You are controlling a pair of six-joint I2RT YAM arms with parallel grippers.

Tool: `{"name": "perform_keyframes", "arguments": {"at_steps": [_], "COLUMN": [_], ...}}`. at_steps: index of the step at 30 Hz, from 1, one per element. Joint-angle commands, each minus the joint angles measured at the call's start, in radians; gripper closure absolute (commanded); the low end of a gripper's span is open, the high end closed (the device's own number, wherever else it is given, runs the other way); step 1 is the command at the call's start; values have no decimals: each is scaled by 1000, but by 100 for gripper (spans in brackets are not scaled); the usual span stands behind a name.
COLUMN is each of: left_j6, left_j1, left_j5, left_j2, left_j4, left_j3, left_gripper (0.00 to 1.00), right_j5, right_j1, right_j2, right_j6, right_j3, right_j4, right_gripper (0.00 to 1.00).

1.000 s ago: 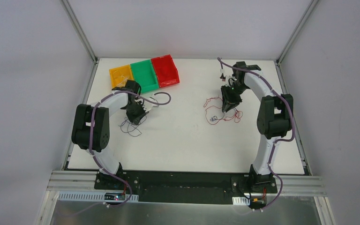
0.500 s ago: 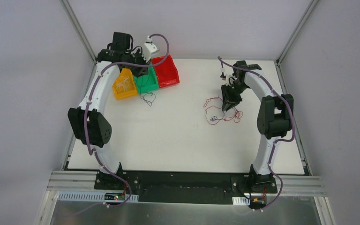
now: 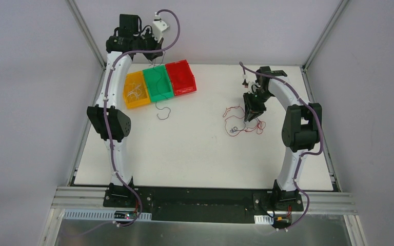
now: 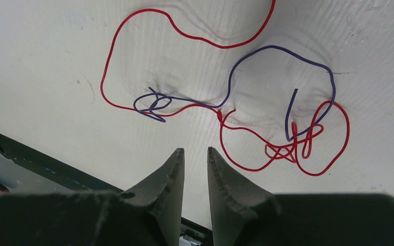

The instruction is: Untangle the cables

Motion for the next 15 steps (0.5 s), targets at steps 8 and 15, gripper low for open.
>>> {"name": "perform_keyframes", "arguments": {"at_steps": [8,15], "left_j6": [-116,-90], "left_j1": [2,4], "left_j5": [56,-7], "left_j2": [-166,-148], "left_j4": [184,280], "left_j3": [105,146], "left_gripper": [100,100], "right_j5": [-13,-15], "right_j1": [-10,-10], "right_j2": [-19,-18], "right_j6": [-3,2], "right_j3": [41,45], "right_j4": [-23,-24], "right_gripper": [74,74]}}
